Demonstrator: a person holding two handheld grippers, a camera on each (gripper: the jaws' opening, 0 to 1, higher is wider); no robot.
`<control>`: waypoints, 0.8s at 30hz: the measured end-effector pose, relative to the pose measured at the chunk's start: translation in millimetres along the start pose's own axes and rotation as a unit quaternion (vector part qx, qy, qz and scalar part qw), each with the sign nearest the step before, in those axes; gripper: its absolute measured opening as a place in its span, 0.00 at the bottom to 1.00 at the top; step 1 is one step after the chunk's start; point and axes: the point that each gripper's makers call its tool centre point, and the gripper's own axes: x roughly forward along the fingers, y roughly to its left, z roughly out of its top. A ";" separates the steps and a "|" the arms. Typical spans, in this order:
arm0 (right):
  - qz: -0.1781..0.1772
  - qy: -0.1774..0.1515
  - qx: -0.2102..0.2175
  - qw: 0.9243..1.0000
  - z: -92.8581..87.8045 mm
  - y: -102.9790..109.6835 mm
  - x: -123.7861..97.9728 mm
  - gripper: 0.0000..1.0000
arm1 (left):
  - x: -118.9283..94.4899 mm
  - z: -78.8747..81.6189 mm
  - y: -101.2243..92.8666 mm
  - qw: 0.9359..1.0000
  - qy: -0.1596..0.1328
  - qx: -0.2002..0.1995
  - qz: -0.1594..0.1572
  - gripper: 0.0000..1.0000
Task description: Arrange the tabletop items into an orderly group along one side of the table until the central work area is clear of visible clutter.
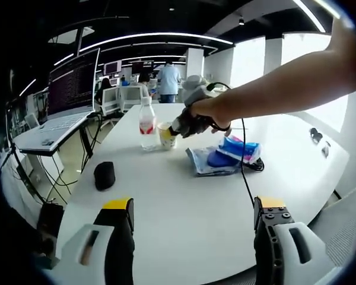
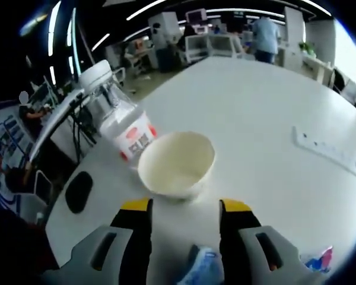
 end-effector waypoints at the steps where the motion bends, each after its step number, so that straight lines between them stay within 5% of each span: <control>1: 0.000 0.000 0.001 1.000 -1.2 -0.8 -1.4 0.42 | 0.0 0.0 0.0 1.000 0.000 0.000 0.000 0.82; 24: -0.009 0.003 0.016 1.000 -35.4 -20.1 -30.8 0.42 | -0.7 1.3 -6.2 1.000 -0.003 0.014 -0.009 0.82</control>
